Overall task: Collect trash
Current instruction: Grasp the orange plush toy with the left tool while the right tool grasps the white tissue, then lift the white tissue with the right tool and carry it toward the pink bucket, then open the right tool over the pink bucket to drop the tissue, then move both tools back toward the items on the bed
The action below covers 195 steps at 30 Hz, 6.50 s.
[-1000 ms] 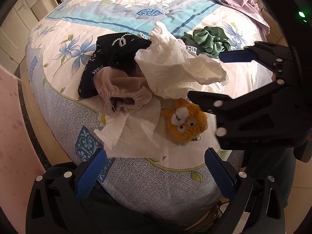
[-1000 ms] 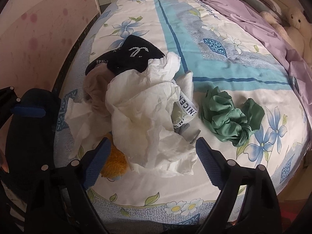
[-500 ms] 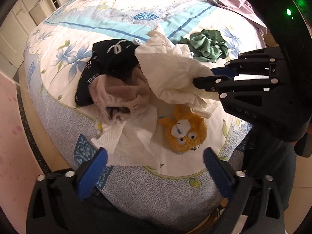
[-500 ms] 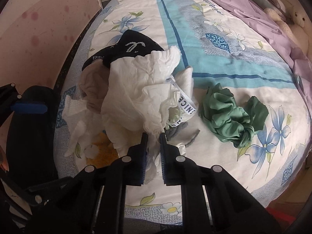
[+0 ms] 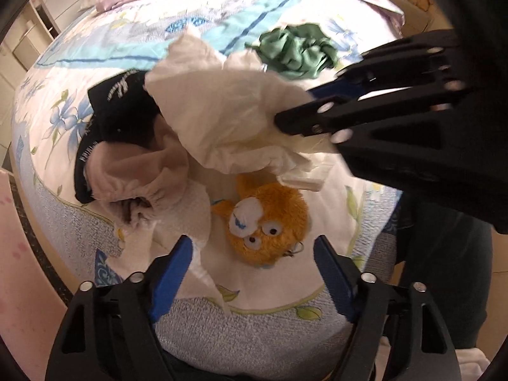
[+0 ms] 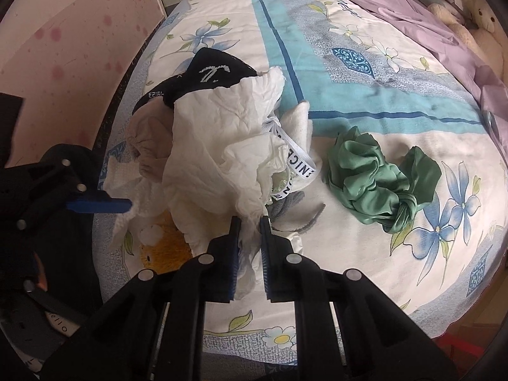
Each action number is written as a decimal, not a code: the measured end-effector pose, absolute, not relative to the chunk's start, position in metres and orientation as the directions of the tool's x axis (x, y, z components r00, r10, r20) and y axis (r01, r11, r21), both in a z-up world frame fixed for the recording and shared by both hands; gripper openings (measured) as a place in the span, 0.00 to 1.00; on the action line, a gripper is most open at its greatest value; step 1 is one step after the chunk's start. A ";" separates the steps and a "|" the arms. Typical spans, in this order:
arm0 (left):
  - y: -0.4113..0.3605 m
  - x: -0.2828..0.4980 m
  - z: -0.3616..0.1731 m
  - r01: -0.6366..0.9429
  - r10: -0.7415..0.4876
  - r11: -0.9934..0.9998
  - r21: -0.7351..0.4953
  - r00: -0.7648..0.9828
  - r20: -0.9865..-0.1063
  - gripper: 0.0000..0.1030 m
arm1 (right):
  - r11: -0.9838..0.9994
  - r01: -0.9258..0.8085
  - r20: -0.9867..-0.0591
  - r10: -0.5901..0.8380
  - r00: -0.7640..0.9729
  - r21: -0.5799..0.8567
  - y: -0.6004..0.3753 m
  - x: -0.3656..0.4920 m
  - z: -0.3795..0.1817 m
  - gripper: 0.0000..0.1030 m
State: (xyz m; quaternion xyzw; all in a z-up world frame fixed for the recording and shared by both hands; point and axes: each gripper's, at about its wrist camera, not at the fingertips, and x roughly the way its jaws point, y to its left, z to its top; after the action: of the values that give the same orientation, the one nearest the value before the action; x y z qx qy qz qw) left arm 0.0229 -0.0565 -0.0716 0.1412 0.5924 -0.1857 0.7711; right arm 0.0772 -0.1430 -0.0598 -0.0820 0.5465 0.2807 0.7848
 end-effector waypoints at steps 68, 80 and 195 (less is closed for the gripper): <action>-0.058 -0.020 0.013 0.424 -0.148 0.906 0.015 0.349 -0.925 0.45 | 0.948 -0.310 -0.875 0.209 0.436 0.073 -0.230 -0.025 0.049 0.11; -0.120 -0.005 0.018 0.519 -0.176 0.854 0.031 0.344 -0.922 0.45 | 0.987 -0.146 -0.875 0.134 0.465 0.074 -0.295 -0.035 0.038 0.11; -0.306 0.012 0.008 0.642 -0.195 0.764 0.068 0.329 -0.924 0.95 | 0.919 0.359 -0.849 -0.054 0.526 0.164 -0.443 -0.071 -0.035 0.63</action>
State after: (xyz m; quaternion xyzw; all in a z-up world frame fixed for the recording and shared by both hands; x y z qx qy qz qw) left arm 0.0117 -0.3064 0.0083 0.2176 0.5142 -0.2662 0.7857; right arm -0.0715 -0.4432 -0.0348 0.1619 0.4719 -0.1204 0.8582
